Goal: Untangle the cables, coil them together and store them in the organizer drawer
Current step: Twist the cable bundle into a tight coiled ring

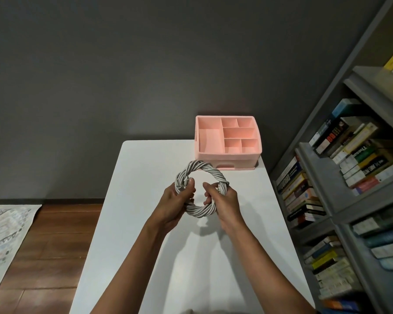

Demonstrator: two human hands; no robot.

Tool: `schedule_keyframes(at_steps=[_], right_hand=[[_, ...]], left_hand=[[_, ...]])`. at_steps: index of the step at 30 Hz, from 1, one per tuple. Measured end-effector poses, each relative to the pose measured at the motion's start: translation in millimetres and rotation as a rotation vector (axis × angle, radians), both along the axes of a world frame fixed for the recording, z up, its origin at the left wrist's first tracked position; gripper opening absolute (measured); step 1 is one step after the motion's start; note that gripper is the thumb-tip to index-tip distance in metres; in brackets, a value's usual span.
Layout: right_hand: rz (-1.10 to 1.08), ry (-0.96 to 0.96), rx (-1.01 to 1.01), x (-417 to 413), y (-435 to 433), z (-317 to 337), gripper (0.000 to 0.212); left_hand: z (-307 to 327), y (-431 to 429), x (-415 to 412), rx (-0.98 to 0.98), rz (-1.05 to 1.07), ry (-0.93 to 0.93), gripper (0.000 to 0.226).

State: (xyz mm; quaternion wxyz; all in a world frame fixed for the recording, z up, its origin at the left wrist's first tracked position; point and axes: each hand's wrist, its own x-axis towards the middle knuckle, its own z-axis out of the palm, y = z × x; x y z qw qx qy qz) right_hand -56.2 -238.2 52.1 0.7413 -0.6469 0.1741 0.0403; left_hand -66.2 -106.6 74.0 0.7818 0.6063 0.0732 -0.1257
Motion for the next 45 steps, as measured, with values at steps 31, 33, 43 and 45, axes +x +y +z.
schedule_keyframes(at_steps=[31,33,43,45], right_hand=[[0.343,0.043,-0.624,-25,41,-130,0.028],[0.335,0.017,-0.614,-26,45,-131,0.029],[0.37,-0.076,-0.936,-18,64,-136,0.035],[0.372,-0.071,-1.085,-17,67,-137,0.033]], left_hand=[[-122,64,-37,0.193,0.054,0.409,0.029],[-127,68,-34,0.317,0.055,0.377,0.033],[-146,64,-21,0.78,0.071,0.071,0.024],[-145,63,-22,0.878,0.039,0.003,0.018]])
